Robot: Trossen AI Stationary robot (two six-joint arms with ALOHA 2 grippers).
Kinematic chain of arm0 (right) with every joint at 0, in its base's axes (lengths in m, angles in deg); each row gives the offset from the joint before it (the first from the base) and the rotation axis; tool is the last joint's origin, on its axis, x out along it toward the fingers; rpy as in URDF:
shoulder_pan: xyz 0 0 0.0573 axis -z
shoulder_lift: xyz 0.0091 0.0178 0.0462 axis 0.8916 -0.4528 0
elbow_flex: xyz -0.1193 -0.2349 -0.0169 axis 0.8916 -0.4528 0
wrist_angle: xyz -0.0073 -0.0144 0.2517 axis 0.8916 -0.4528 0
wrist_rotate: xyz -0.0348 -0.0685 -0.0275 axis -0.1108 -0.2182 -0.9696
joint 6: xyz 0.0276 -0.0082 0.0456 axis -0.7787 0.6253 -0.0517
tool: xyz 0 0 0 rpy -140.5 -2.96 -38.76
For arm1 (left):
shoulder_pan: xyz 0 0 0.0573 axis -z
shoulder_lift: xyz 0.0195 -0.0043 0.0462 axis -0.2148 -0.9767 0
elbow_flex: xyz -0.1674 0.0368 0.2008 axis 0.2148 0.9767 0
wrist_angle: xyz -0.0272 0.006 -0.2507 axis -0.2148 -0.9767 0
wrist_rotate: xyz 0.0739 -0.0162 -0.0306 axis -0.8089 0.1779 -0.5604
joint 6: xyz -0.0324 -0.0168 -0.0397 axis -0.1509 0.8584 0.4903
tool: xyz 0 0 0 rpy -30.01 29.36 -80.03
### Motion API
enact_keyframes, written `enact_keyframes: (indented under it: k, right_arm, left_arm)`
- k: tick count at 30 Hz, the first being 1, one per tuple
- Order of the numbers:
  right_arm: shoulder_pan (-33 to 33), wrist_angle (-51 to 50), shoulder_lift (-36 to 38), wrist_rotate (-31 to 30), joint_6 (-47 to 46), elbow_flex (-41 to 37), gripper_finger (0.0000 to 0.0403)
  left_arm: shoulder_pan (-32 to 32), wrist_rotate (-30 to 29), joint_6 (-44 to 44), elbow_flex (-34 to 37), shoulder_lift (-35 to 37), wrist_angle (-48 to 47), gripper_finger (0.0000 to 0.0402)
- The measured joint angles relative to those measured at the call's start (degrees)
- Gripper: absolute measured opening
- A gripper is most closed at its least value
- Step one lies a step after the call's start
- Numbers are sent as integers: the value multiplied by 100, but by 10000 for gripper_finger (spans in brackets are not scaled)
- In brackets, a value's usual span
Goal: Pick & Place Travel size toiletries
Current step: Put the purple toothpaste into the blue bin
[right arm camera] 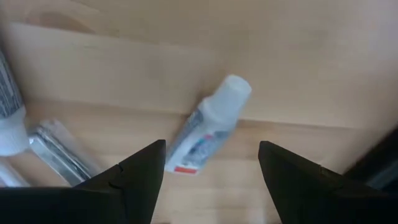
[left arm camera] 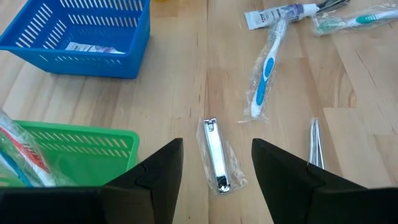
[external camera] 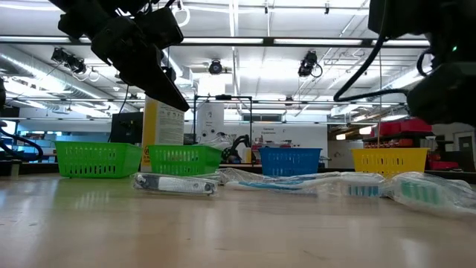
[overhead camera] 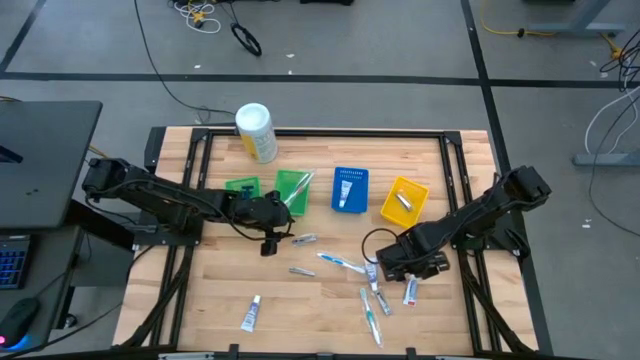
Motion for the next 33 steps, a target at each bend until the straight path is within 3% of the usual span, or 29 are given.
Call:
enact_keyframes:
  k: [11, 24, 33]
  right_arm:
    - [-85, 1308, 4, 5, -296, -846, 262]
    - [-75, 1715, 11, -28, -160, -1027, 143]
    - [-68, 1694, 30, -213, 114, -1027, 124]
  left_arm:
    - [0, 0, 2, 0, 0, -2, 201]
    - [0, 2, 2, 0, 0, 26, 201]
    - [0, 2, 2, 0, 0, 25, 201]
